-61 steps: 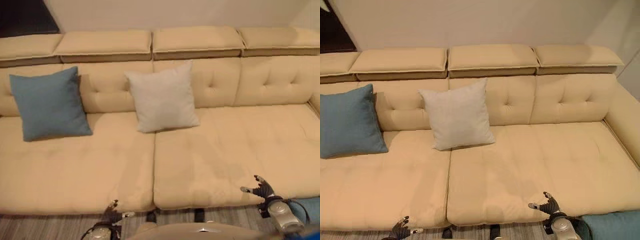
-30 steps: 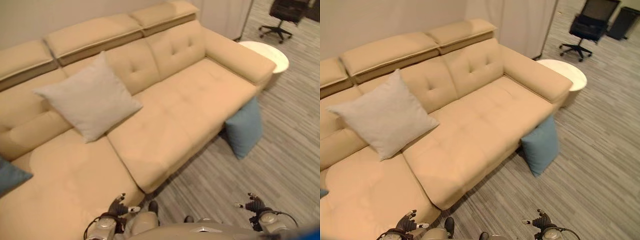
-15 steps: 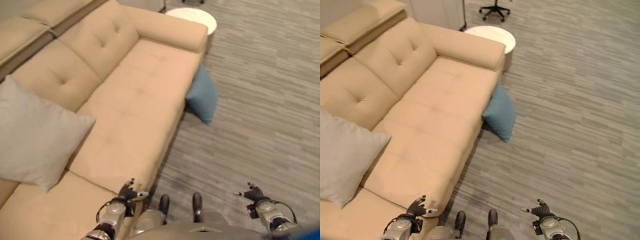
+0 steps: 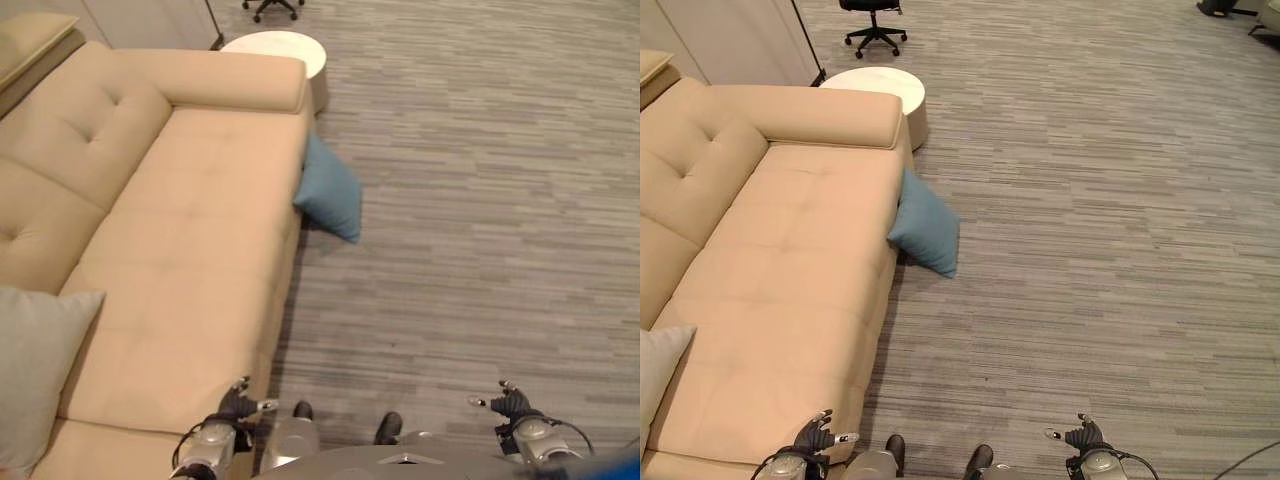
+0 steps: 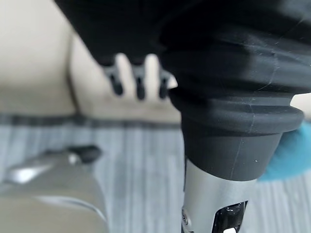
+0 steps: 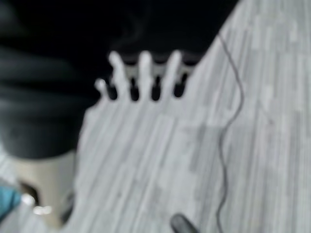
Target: Pick up all the scattered cushions and arrange them neatly on the sofa.
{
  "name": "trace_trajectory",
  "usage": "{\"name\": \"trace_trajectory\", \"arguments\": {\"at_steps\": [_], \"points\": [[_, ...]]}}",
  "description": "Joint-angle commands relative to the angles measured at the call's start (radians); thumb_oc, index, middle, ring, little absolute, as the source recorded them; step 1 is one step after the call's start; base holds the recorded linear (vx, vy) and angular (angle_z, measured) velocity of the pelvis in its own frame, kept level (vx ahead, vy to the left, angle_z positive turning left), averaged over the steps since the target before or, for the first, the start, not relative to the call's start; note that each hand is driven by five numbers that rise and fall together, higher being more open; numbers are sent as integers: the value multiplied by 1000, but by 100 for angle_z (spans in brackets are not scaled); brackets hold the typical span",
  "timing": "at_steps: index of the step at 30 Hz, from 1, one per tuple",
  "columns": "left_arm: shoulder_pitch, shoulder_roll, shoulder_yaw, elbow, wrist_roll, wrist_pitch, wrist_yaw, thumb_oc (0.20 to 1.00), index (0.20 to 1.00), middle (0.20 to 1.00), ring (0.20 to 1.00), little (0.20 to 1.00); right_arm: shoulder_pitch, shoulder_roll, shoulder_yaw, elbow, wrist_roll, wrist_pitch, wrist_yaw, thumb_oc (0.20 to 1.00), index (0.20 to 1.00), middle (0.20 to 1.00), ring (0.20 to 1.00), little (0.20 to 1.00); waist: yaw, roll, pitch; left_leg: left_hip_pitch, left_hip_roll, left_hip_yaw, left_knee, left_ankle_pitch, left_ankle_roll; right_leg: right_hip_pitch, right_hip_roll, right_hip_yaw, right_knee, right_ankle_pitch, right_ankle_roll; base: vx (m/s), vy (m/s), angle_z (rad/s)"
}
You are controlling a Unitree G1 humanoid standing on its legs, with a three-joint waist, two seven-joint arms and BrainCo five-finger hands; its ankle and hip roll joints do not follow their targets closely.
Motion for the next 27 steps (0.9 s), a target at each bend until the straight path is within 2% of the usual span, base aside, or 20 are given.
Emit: {"name": "trace_trajectory", "arguments": {"at_steps": [1, 2, 5, 7, 9, 10, 11, 13, 14, 16, 17, 18, 20, 21, 22, 23, 24, 25, 26, 27], "points": [[-34, -2, -18, -21, -26, -18, 24, 1000, 1000, 1000, 1000, 1000, -34, -40, 7, -9, 34, -20, -24, 1000, 1000, 1000, 1000, 1000, 21, -6, 55, -32, -87, -55, 108, -89, 31, 45, -9, 68, -62, 55, 91, 133, -101, -39], [-32, -4, -23, -26, -28, -18, 22, 1000, 1000, 1000, 1000, 1000, -35, -41, 4, -8, 41, -20, -26, 1000, 1000, 1000, 1000, 1000, 27, -14, 56, -68, -113, -67, 103, -104, 36, 58, -4, 77, -78, 55, 96, 117, -77, -40], [-29, -3, -29, -30, -24, -14, 21, 1000, 1000, 1000, 1000, 1000, -31, -41, 4, -6, 46, -20, -28, 1000, 1000, 1000, 1000, 1000, 34, -24, 56, -107, -130, -57, 61, -118, 45, 76, 5, 92, -96, 52, 106, 208, -80, -29], [-30, 2, -29, -23, -11, -12, 21, 1000, 1000, 1000, 1000, 1000, -29, -34, 15, 8, 45, -16, -30, 1000, 1000, 1000, 1000, 1000, 61, -26, 52, -164, -161, -56, -38, -48, 46, 109, 48, 133, -126, 42, 109, 267, -23, -31], [-27, 4, -34, -23, -6, -11, 21, 1000, 1000, 1000, 1000, 1000, -24, -27, 24, 14, 44, -16, -31, 1000, 1000, 1000, 1000, 1000, 76, -21, 46, -183, -169, -64, -129, 17, 40, 135, 83, 156, -139, 31, 108, 236, -1, -52], [-27, 4, -34, -23, -6, -11, 21, 1000, 1000, 1000, 1000, 1000, -23, -26, 24, 14, 44, -16, -31, 1000, 1000, 1000, 1000, 1000, 78, -22, 48, -179, -170, -62, -132, 18, 40, 137, 81, 158, -139, 30, 108, 372, 34, -84], [-19, 14, -26, -21, 0, -8, 19, 1000, 1000, 1000, 1000, 1000, -11, -9, 33, 22, 38, -11, -20, 1000, 1000, 1000, 1000, 1000, 89, -38, 31, -155, -166, -58, -170, 18, 57, 155, 100, 183, -130, 8, 102, 281, 37, -76], [-19, 15, -26, -21, 0, -8, 18, 1000, 1000, 1000, 1000, 1000, -11, -9, 33, 22, 38, -11, -20, 1000, 1000, 1000, 1000, 1000, 89, -39, 31, -154, -166, -58, -171, 18, 57, 155, 99, 183, -129, 7, 102, 252, 44, -73], [-20, 27, -26, -16, 16, -6, 14, 1000, 1000, 1000, 1000, 1000, -2, 10, 45, 27, 27, -11, -17, 1000, 1000, 1000, 1000, 1000, 96, -63, 27, -138, -187, -67, -147, -6, 71, 147, 95, 194, -74, 0, 111, 304, 77, -60], [-19, 33, -23, -18, 16, -6, 15, 1000, 1000, 1000, 1000, 1000, -6, 16, 47, 27, 23, -12, -13, 1000, 1000, 1000, 1000, 1000, 101, -72, 20, -126, -186, -62, -152, -15, 77, 140, 94, 205, -48, 1, 120, 299, 89, -35], [-13, 49, -16, -22, 24, -2, 15, 1000, 1000, 1000, 1000, 1000, -6, 29, 55, 33, 5, -9, -2, 1000, 1000, 1000, 1000, 1000, 115, -90, 14, -77, -185, -54, -152, -57, 98, 117, 85, 212, 69, 17, 160, 314, 126, -45], [-11, 58, -14, -31, 25, -3, 19, 1000, 1000, 1000, 1000, 1000, -9, 33, 59, 31, -1, -7, 6, 1000, 1000, 1000, 1000, 1000, 113, -93, 19, -49, -184, -53, -152, -77, 109, 67, 71, 209, 166, 74, 209, 361, 154, -55], [-14, 66, -14, -52, 26, -1, 20, 1000, 1000, 1000, 1000, 1000, -22, 29, 59, 20, -11, -4, 11, 1000, 1000, 1000, 1000, 1000, 97, -76, 32, -21, -172, -59, -146, -98, 122, -9, 55, 197, 330, 165, 276, 152, 81, -46], [-14, 66, -14, -52, 26, -1, 20, 1000, 1000, 1000, 1000, 1000, -22, 29, 59, 20, -11, -4, 12, 1000, 1000, 1000, 1000, 1000, 96, -76, 29, -25, -172, -60, -147, -96, 122, -12, 56, 196, 328, 167, 276, 167, 86, -17], [-15, 74, -17, -54, 24, 0, 24, 1000, 1000, 1000, 1000, 1000, -32, 25, 54, 5, -15, -3, 17, 1000, 1000, 1000, 1000, 1000, 83, -44, 35, 7, -154, -70, -157, -111, 134, -79, 40, 160, 442, 198, 276, 234, 135, 3], [-14, 72, -19, -54, 23, -2, 26, 1000, 1000, 1000, 1000, 1000, -34, 23, 53, -1, -17, -3, 18, 1000, 1000, 1000, 1000, 1000, 78, -29, 40, 40, -156, -74, -170, -120, 144, -99, 9, 139, 456, 186, 276, 499, 172, 16], [-21, 65, -26, -50, 24, -3, 23, 1000, 1000, 1000, 1000, 1000, -42, 18, 56, -10, -22, -3, 17, 1000, 1000, 1000, 1000, 1000, 70, -11, 41, 92, -154, -93, -190, -145, 144, -116, -55, 85, 371, 106, 228, 385, 111, -1], [-21, 65, -26, -50, 24, -3, 23, 1000, 1000, 1000, 1000, 1000, -42, 18, 56, -10, -22, -3, 18, 1000, 1000, 1000, 1000, 1000, 68, -11, 41, 91, -153, -95, -191, -143, 144, -115, -54, 83, 368, 108, 227, 381, 23, -4], [-25, 61, -30, -49, 26, -3, 20, 1000, 1000, 1000, 1000, 1000, -46, 13, 58, -15, -21, -3, 18, 1000, 1000, 1000, 1000, 1000, 66, -7, 38, 98, -153, -97, -188, -153, 141, -123, -73, 71, 317, 85, 204, 199, -36, 7], [-28, 59, -33, -47, 27, -4, 19, 1000, 1000, 1000, 1000, 1000, -48, 10, 59, -17, -18, -3, 18, 1000, 1000, 1000, 1000, 1000, 63, -5, 40, 104, -155, -101, -183, -162, 138, -129, -85, 72, 276, 85, 194, 203, -36, 25]]}}
